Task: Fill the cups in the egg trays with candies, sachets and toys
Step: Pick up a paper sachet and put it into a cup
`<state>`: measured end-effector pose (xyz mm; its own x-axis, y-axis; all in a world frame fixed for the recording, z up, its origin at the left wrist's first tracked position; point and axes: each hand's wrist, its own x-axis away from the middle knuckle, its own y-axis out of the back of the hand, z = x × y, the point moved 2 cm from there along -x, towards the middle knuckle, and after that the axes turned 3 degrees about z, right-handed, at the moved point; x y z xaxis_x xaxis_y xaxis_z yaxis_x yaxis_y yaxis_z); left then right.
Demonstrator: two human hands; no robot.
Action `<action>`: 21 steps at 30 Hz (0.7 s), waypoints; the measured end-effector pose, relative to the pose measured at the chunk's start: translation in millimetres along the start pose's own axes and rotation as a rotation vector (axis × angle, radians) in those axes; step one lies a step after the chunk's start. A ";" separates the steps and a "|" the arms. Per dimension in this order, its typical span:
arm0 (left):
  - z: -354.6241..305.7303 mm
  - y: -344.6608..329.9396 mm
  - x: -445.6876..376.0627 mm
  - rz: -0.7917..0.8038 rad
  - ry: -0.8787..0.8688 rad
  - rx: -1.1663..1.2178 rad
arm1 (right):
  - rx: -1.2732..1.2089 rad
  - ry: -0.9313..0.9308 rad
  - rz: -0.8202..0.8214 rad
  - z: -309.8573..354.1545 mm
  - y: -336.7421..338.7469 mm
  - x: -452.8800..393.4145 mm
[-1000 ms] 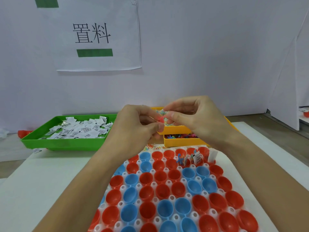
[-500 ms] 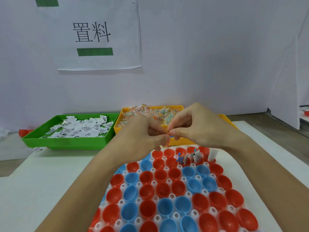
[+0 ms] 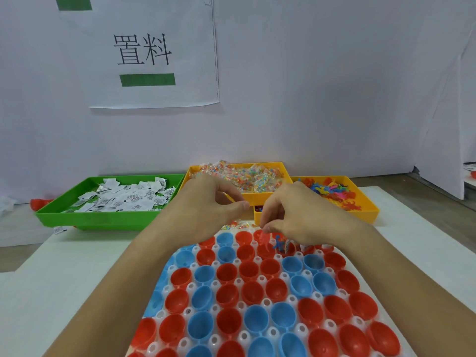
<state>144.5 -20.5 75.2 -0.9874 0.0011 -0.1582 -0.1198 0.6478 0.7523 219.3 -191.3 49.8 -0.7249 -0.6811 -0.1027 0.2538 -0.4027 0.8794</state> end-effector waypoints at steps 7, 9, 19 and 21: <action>1.5 0.3 -0.5 0.001 -0.003 -0.004 | -0.009 -0.001 0.021 -2.2 -5.7 -2.1; 2.4 0.0 -0.9 -0.002 -0.003 -0.016 | -0.009 -0.012 0.038 -3.3 -6.4 -1.6; 12.5 -1.8 -4.3 -0.029 0.025 -0.060 | -0.004 -0.030 0.074 -3.9 -2.8 0.4; 16.3 0.9 -5.7 -0.075 0.047 -0.081 | -0.004 -0.018 0.073 -4.7 1.1 1.1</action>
<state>151.7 -7.5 66.4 -0.9789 -0.0820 -0.1874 -0.1997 0.5812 0.7889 221.8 -195.4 48.4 -0.7157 -0.6977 -0.0296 0.3088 -0.3543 0.8827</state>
